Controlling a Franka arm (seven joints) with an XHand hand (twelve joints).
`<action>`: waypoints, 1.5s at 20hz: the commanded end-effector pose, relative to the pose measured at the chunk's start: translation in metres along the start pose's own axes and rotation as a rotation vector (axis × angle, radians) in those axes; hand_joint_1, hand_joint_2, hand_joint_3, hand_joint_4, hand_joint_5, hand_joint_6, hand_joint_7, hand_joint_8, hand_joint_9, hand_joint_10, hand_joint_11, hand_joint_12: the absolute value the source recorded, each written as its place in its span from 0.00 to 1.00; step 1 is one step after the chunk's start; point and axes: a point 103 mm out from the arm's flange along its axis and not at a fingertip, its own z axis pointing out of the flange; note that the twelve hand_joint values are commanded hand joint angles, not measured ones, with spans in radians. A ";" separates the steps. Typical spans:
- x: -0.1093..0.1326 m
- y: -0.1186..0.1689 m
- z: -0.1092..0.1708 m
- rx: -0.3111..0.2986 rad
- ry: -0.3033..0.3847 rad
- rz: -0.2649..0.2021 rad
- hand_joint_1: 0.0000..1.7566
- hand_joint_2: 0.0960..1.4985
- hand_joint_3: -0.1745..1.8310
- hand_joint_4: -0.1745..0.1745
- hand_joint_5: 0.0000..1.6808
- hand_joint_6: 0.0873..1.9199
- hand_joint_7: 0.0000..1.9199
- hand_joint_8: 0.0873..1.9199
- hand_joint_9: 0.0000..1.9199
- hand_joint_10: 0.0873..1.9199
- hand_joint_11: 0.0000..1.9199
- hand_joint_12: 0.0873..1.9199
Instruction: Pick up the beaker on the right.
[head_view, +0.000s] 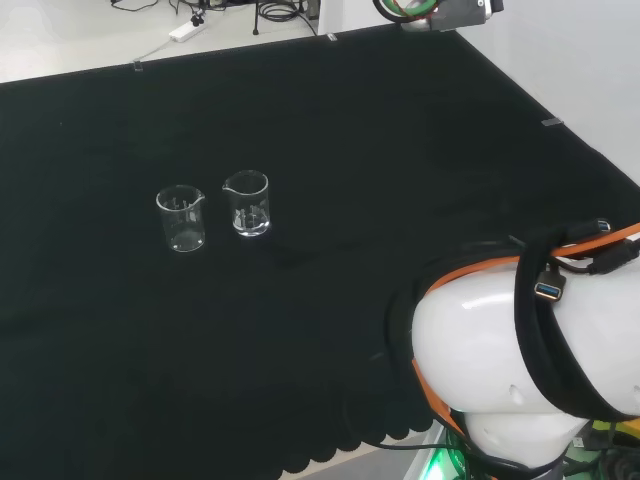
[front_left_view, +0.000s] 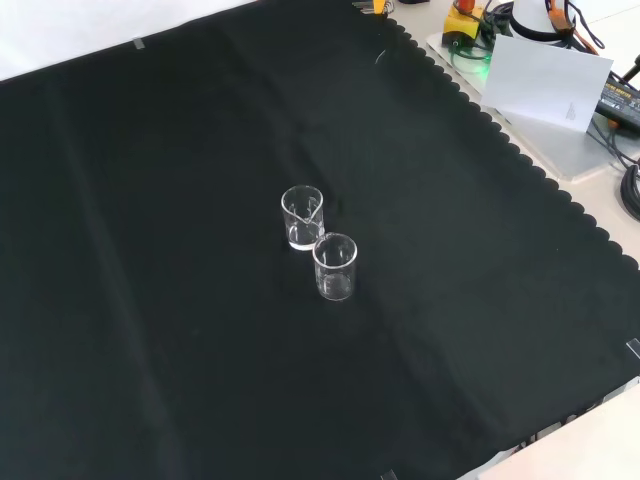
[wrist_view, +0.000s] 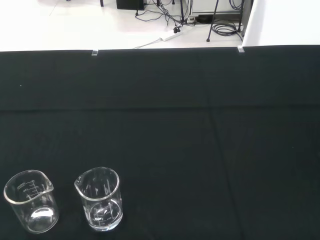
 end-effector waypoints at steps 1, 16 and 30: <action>0.000 0.000 0.000 -0.007 -0.007 0.000 0.02 0.77 0.35 0.52 0.06 0.04 0.01 0.17 0.02 0.26 0.00 0.37; -0.006 0.029 0.041 0.017 0.081 -0.021 0.08 0.79 0.21 0.52 0.10 0.00 0.06 0.17 0.07 0.26 0.00 0.43; -0.095 0.120 0.115 -0.008 0.187 -0.115 0.19 0.73 0.19 0.49 0.10 0.00 0.09 0.19 0.10 0.28 0.00 0.50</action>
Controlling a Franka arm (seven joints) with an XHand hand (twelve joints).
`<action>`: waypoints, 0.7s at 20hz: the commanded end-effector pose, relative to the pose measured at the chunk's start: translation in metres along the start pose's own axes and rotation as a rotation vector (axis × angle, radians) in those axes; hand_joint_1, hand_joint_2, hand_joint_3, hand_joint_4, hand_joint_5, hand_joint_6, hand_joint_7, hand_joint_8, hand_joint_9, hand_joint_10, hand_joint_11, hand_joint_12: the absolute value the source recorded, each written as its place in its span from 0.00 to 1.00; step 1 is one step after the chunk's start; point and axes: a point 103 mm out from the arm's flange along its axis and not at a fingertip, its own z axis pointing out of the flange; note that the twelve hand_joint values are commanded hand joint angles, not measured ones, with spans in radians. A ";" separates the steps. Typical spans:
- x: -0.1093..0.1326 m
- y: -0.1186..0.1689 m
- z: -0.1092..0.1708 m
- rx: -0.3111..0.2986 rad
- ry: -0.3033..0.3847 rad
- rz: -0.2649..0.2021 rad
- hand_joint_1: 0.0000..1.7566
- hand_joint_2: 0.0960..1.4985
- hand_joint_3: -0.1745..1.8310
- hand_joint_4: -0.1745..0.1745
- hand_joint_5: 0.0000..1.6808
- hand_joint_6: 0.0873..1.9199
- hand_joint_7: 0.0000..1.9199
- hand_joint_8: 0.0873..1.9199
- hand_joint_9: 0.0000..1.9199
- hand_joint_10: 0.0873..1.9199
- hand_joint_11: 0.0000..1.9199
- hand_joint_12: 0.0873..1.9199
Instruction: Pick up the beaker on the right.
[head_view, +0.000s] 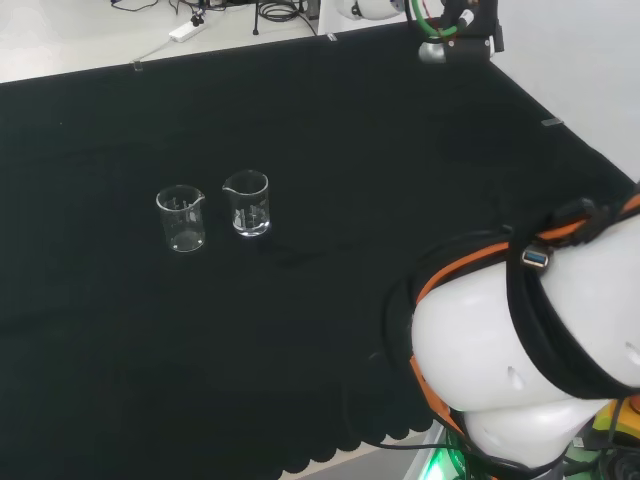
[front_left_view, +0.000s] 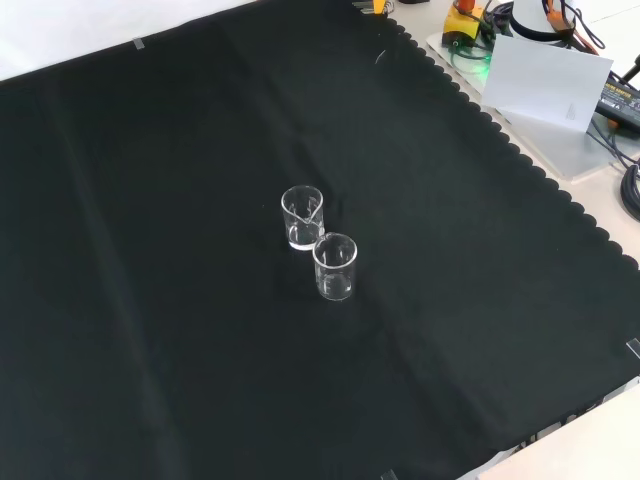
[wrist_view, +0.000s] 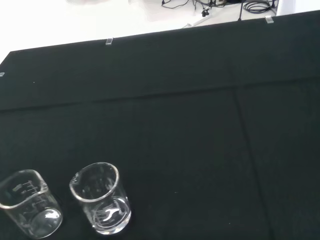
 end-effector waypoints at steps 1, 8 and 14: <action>-0.052 0.062 0.039 -0.042 0.048 -0.068 0.19 0.73 0.19 0.49 0.10 0.00 0.09 0.19 0.10 0.28 0.00 0.50; -0.049 0.095 0.092 -0.007 0.104 -0.090 0.21 0.72 0.19 0.49 0.11 0.00 0.09 0.19 0.11 0.28 0.00 0.51; -0.054 0.100 0.131 0.037 0.142 -0.130 0.26 0.68 0.18 0.50 0.11 0.00 0.09 0.20 0.12 0.29 0.00 0.52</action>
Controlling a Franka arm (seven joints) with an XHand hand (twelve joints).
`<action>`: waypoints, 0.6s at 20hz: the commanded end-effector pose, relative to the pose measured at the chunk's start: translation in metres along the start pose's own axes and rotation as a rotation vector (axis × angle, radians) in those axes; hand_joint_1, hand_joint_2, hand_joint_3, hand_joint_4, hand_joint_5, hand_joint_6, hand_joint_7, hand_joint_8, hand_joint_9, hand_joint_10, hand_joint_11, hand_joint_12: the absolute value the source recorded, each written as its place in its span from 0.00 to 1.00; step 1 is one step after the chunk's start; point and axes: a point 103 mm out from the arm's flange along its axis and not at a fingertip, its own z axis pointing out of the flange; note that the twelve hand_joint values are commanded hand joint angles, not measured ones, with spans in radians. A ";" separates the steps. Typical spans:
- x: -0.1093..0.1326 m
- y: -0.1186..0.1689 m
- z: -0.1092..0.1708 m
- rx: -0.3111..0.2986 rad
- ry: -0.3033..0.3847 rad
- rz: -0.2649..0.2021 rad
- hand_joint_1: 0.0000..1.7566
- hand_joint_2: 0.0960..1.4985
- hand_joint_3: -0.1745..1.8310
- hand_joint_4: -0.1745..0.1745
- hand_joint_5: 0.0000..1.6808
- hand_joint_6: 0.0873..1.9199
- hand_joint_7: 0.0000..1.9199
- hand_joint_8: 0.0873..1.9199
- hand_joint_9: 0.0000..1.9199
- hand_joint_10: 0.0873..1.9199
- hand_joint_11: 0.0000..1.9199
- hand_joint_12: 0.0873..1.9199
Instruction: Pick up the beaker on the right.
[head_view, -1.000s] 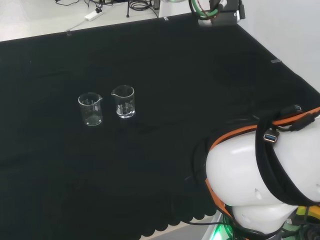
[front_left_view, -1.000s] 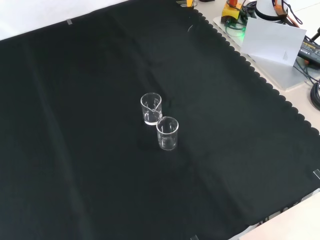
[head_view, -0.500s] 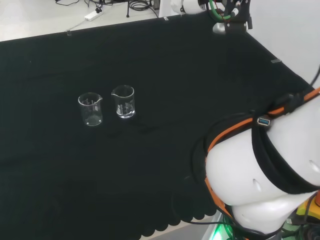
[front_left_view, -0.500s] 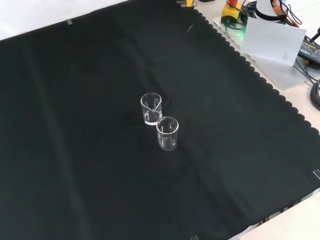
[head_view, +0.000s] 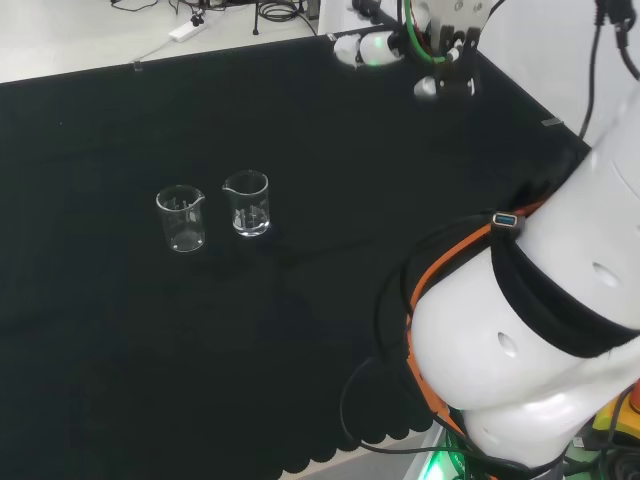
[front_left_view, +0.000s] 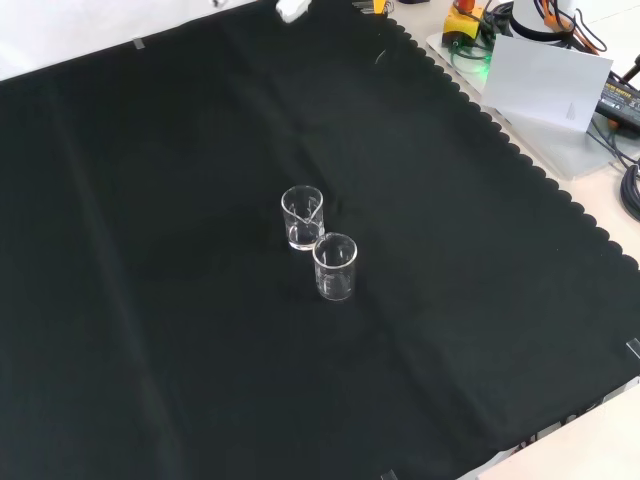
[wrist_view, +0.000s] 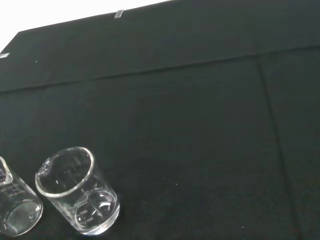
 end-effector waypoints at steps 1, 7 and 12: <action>-0.011 0.025 0.045 0.004 0.052 -0.047 0.27 0.67 0.18 0.50 0.11 0.00 0.09 0.20 0.12 0.29 0.00 0.52; 0.007 0.031 0.091 0.057 0.092 -0.096 0.32 0.63 0.18 0.52 0.11 0.00 0.09 0.20 0.12 0.29 0.00 0.53; 0.023 0.034 0.114 0.086 0.113 -0.153 0.35 0.59 0.17 0.53 0.11 0.00 0.09 0.20 0.13 0.28 0.00 0.53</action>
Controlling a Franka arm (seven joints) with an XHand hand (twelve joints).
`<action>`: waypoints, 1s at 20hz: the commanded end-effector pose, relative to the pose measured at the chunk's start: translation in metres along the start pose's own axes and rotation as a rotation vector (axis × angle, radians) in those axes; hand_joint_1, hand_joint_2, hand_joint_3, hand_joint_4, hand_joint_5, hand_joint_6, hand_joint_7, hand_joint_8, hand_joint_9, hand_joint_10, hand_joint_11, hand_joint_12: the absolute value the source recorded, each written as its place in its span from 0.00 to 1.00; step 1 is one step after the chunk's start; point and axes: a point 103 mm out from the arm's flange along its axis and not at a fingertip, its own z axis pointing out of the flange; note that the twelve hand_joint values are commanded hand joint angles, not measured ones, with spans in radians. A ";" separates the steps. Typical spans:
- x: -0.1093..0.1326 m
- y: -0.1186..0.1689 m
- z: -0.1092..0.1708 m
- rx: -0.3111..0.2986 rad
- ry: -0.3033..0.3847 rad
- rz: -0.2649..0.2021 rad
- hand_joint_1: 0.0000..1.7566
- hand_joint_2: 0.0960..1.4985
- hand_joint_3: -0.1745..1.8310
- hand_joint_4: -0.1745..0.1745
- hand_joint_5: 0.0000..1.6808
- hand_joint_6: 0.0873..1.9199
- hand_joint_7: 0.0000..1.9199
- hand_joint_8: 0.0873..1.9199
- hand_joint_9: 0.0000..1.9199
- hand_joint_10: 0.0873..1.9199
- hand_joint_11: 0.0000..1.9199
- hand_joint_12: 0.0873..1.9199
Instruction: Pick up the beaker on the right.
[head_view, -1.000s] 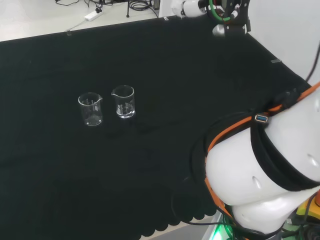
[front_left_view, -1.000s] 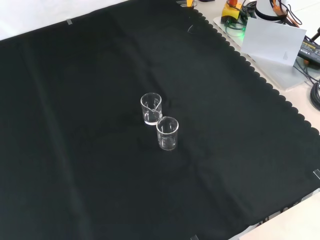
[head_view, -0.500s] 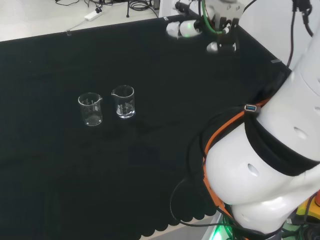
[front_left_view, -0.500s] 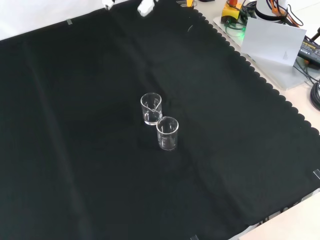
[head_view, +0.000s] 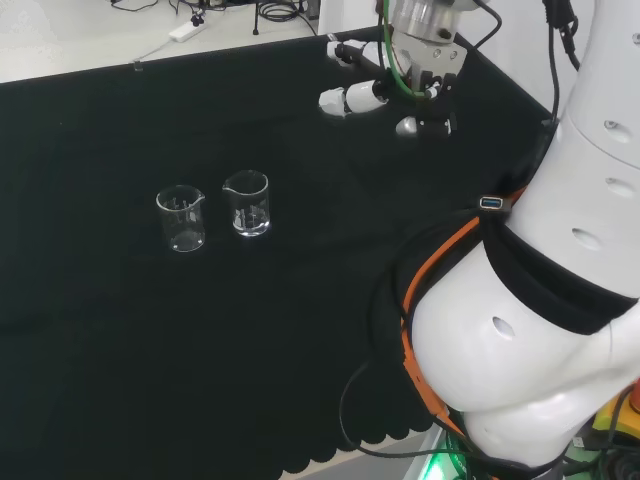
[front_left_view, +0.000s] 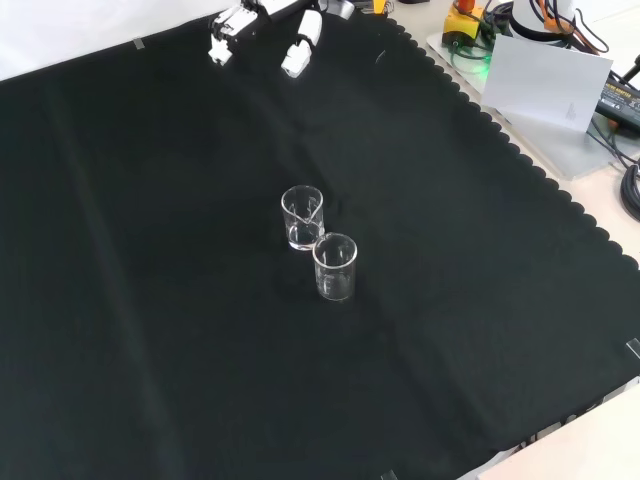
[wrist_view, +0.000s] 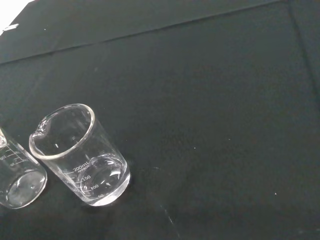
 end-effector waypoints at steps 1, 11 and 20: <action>0.023 0.015 0.054 0.039 0.060 -0.137 0.35 0.58 0.17 0.53 0.10 0.00 0.09 0.20 0.13 0.28 0.00 0.53; 0.028 0.011 0.093 0.082 0.115 -0.181 0.34 0.50 0.16 0.51 0.09 0.00 0.09 0.20 0.13 0.28 0.00 0.54; 0.029 0.013 0.118 0.124 0.140 -0.177 0.31 0.46 0.15 0.48 0.10 0.00 0.08 0.20 0.13 0.28 0.00 0.54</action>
